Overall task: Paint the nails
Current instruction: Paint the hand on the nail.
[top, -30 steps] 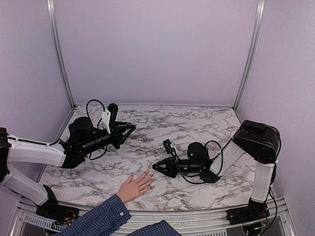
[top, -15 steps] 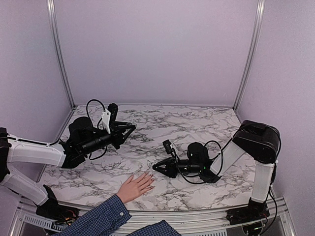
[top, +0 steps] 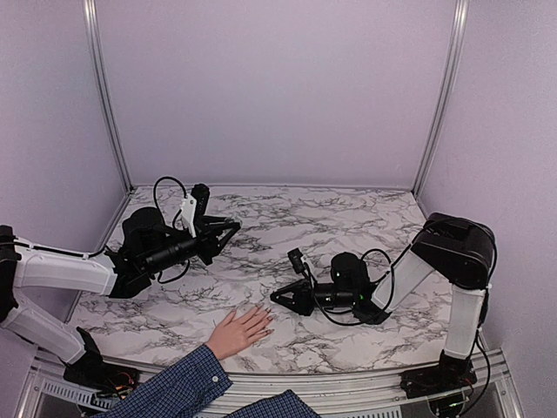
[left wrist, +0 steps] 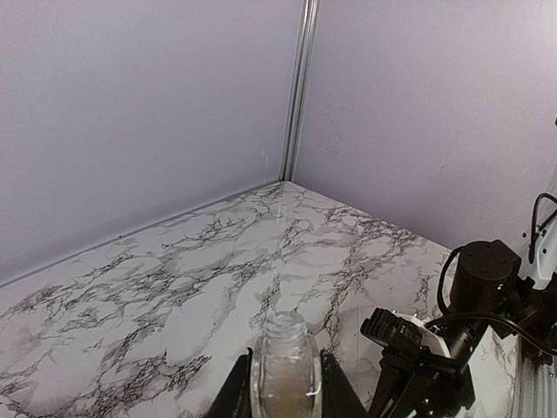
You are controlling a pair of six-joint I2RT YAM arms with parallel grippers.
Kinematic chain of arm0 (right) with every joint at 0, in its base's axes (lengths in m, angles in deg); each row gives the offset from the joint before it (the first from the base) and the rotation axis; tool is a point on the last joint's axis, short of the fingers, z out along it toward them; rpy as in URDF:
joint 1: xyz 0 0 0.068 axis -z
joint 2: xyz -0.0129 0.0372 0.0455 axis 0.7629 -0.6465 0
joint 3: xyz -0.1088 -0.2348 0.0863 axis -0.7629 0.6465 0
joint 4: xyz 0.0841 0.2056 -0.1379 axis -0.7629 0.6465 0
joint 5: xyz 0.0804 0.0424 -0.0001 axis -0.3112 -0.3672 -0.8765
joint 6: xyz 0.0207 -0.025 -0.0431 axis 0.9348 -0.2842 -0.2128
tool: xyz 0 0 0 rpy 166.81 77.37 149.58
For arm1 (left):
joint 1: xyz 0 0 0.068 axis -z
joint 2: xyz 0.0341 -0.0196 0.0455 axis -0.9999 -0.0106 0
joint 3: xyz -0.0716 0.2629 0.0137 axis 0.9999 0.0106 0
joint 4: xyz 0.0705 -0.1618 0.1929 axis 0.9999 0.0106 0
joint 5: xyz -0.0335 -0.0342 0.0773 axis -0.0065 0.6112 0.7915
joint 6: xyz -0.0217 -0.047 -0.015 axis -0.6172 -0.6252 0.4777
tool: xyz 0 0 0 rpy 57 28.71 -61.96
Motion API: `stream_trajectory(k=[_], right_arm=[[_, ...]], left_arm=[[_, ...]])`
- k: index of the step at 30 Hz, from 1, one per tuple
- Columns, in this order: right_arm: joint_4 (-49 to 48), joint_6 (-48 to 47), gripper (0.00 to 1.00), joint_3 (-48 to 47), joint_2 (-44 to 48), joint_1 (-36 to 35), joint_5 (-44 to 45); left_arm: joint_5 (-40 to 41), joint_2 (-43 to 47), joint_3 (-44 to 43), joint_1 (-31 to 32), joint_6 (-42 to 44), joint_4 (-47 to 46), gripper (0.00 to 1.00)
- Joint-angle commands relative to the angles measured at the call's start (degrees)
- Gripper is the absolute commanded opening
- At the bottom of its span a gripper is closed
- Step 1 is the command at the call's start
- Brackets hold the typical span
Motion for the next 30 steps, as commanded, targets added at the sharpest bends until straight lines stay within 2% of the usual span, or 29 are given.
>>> stream_trajectory(k=[1, 30], right_arm=[[0.5, -0.7, 0.0, -1.4, -0.6, -0.2, 1.1], [1.4, -0.7, 0.0, -0.9, 0.2, 0.8, 2.2]], left_arm=[[-0.8, -0.3, -1.8, -0.5, -0.2, -2.4, 0.0], [-1.0, -0.4, -1.5, -0.6, -0.2, -2.4, 0.0]])
